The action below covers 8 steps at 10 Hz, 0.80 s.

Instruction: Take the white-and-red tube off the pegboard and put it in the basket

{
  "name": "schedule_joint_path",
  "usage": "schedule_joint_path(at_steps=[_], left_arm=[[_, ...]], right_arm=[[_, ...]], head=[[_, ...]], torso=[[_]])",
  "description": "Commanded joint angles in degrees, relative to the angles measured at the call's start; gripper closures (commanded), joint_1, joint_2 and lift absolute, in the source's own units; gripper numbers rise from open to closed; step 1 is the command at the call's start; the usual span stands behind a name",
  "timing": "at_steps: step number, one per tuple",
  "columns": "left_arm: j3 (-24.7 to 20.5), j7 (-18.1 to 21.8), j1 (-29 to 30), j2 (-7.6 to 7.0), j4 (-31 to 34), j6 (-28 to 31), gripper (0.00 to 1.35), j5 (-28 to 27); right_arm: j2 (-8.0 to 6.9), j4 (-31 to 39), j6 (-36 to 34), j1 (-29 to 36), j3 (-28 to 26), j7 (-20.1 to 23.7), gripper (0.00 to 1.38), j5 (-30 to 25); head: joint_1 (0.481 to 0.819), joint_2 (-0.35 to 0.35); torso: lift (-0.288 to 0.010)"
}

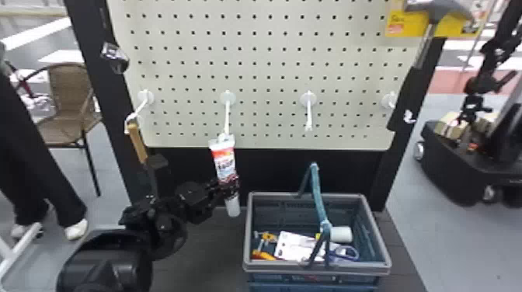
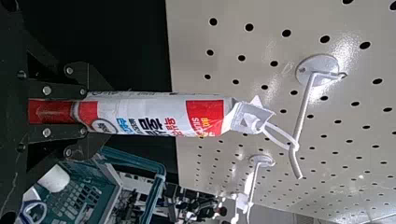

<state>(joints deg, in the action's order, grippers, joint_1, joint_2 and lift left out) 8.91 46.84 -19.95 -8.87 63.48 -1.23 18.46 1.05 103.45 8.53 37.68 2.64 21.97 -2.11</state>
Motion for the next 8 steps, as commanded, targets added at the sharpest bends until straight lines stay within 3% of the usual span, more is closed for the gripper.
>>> schedule_joint_path(at_steps=[1,8], left_arm=[[-0.03,0.0,0.05,0.0,0.16,0.0,1.01,-0.09],[-0.38,-0.61,1.4,-0.09,2.27,0.79,1.01,-0.44]], right_arm=[[0.0,-0.01,0.0,0.0,0.0,0.0,0.35,0.0],[0.0,-0.57,0.0,0.0,0.0,0.0,0.35,0.0]], head=[[0.549,0.0],[0.549,0.0]], torso=[[-0.1],[-0.1]])
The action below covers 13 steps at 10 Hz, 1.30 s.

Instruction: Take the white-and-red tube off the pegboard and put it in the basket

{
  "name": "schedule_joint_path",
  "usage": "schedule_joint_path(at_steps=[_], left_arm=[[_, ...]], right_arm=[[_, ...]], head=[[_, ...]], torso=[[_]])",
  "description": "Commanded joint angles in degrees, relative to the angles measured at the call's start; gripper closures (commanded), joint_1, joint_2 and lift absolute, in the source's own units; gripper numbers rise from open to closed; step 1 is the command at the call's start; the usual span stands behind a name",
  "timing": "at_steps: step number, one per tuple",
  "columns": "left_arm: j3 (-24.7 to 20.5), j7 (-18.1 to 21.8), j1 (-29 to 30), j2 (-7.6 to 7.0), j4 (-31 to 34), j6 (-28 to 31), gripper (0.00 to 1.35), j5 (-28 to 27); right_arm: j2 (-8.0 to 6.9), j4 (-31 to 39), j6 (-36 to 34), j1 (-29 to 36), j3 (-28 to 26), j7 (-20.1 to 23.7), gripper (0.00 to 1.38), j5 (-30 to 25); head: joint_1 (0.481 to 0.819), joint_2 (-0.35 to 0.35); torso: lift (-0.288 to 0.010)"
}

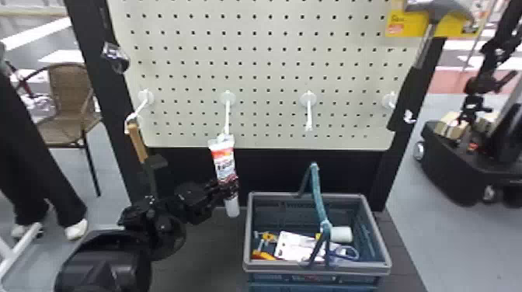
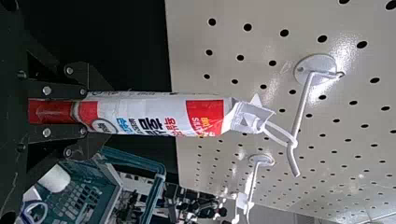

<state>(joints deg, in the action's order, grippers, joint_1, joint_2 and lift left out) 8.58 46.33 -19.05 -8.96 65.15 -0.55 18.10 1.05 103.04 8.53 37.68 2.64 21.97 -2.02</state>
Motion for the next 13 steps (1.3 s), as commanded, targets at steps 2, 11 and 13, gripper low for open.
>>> schedule_joint_path(at_steps=[2,11,13], left_arm=[[-0.4,-0.46,0.87,0.0,1.58,0.29,1.01,-0.08],[-2.25,-3.44,5.54,-0.18,11.28,3.89,1.01,0.1],[-2.25,-3.44,5.79,-0.09,11.43,3.98,1.01,0.27]], right_arm=[[0.0,-0.31,0.0,0.0,0.0,0.0,0.35,-0.09],[0.0,-0.45,-0.62,-0.12,0.0,0.0,0.35,-0.61],[0.09,-0.45,-0.79,-0.12,0.0,0.0,0.35,-0.7]], head=[[0.549,0.0],[0.549,0.0],[0.549,0.0]], torso=[[-0.1],[-0.1],[-0.1]])
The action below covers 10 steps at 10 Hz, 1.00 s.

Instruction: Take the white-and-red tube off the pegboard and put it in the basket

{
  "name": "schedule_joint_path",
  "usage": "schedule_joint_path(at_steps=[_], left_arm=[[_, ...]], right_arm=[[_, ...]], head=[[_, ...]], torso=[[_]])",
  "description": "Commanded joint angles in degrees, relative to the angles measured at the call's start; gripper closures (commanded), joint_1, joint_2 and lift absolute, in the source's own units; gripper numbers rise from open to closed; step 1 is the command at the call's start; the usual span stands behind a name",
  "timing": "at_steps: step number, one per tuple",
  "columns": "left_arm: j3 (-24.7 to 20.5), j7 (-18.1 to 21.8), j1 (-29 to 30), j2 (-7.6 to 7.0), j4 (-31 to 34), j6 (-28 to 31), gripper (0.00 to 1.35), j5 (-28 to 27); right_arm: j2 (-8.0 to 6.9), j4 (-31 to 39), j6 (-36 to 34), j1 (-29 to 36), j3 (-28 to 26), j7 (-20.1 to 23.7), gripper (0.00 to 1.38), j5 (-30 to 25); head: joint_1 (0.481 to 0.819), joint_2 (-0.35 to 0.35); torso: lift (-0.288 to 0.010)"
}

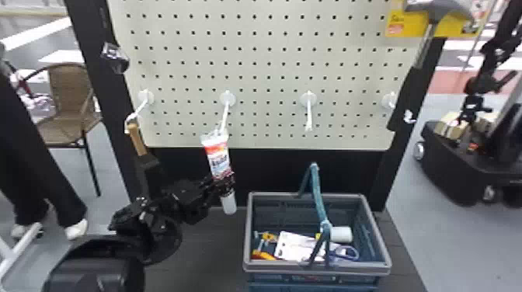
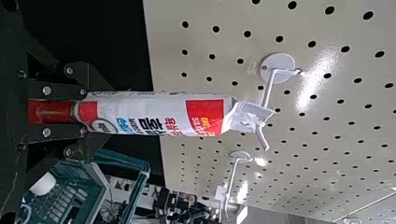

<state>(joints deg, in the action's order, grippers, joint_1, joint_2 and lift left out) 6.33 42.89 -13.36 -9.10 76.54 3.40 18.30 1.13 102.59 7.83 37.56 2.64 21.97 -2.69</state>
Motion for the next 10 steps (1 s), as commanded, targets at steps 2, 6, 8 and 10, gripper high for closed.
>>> schedule_joint_path(at_steps=[2,6,8,10], left_arm=[[0.0,0.0,0.59,0.22,0.46,0.3,1.01,0.42],[-0.88,-1.41,3.55,0.48,4.96,1.35,1.01,1.12],[-1.93,-2.37,5.88,0.75,8.76,2.14,1.05,1.3],[-2.02,-2.46,7.24,0.92,9.6,2.67,1.05,1.65]], right_arm=[[0.1,-0.14,-0.09,0.0,0.0,0.0,0.35,-0.12],[0.18,-0.28,-0.35,0.12,0.0,0.0,0.35,-0.12],[0.27,-0.28,-0.44,0.12,0.0,0.0,0.35,-0.12],[0.36,-0.28,-0.62,0.12,0.0,0.0,0.35,-0.21]], head=[[0.549,0.0],[0.549,0.0],[0.549,0.0],[0.549,0.0]], torso=[[-0.1],[-0.1],[-0.1],[-0.1]])
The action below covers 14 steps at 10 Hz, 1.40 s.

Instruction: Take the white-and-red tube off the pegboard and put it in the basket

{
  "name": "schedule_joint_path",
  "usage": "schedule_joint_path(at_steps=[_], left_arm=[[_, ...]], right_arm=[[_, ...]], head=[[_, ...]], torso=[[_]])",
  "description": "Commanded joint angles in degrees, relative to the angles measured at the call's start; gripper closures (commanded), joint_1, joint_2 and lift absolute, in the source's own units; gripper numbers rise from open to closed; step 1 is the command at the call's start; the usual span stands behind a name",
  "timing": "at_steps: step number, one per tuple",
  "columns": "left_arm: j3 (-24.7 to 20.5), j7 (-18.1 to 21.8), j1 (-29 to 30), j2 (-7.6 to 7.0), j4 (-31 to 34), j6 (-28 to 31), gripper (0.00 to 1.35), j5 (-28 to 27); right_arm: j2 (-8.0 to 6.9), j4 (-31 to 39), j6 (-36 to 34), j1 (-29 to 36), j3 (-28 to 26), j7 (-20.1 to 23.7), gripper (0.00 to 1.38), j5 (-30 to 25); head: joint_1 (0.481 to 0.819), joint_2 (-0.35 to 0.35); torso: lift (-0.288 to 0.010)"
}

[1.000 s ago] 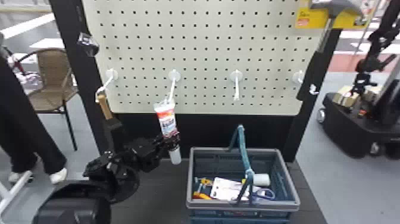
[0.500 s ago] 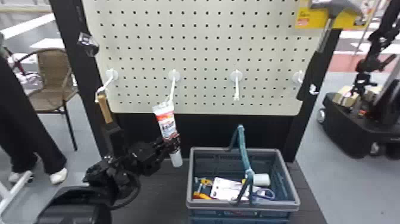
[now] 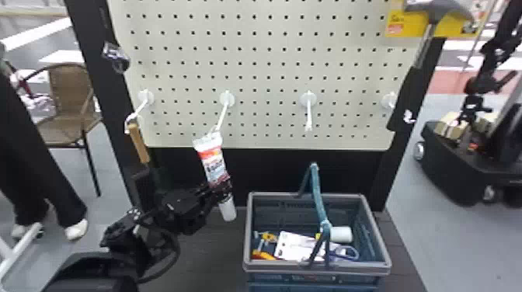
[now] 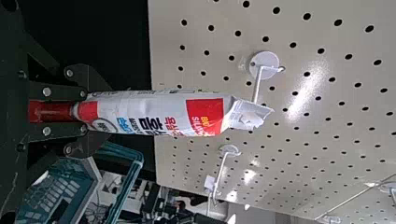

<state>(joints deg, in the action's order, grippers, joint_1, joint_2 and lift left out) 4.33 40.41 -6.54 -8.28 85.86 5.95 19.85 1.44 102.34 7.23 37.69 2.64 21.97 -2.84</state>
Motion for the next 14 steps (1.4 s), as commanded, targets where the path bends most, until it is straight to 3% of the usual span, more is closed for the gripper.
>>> schedule_joint_path(at_steps=[1,4,7,10,12,14], left_arm=[[-0.02,0.02,1.16,0.28,0.7,0.2,1.05,0.46],[0.07,0.02,2.63,0.37,1.97,0.55,1.05,1.25],[0.68,-1.74,3.37,1.51,2.67,1.17,1.05,4.59],[2.0,-4.64,5.34,3.54,5.91,1.52,1.05,10.65],[4.29,-7.89,8.29,4.33,7.17,0.73,1.05,17.51],[5.16,-9.74,9.77,4.85,7.31,-0.5,1.05,19.26]], right_arm=[[0.05,-0.03,-0.11,0.0,0.0,0.0,0.35,-0.06],[0.05,-0.17,-0.11,0.0,0.0,0.0,0.35,-0.23],[0.05,-0.17,-0.29,0.0,0.0,0.0,0.35,-0.23],[0.05,-0.17,-0.47,-0.12,0.0,0.0,0.35,-0.5],[-0.04,-0.17,-0.47,-0.25,0.0,0.0,0.35,-0.67],[-0.12,-0.45,-0.47,-0.49,0.09,0.0,0.35,-0.76]], head=[[0.549,0.0],[0.549,0.0],[0.549,0.0],[0.549,0.0],[0.549,0.0],[0.549,0.0]], torso=[[-0.1],[-0.1],[-0.1],[-0.1],[-0.1],[-0.1]])
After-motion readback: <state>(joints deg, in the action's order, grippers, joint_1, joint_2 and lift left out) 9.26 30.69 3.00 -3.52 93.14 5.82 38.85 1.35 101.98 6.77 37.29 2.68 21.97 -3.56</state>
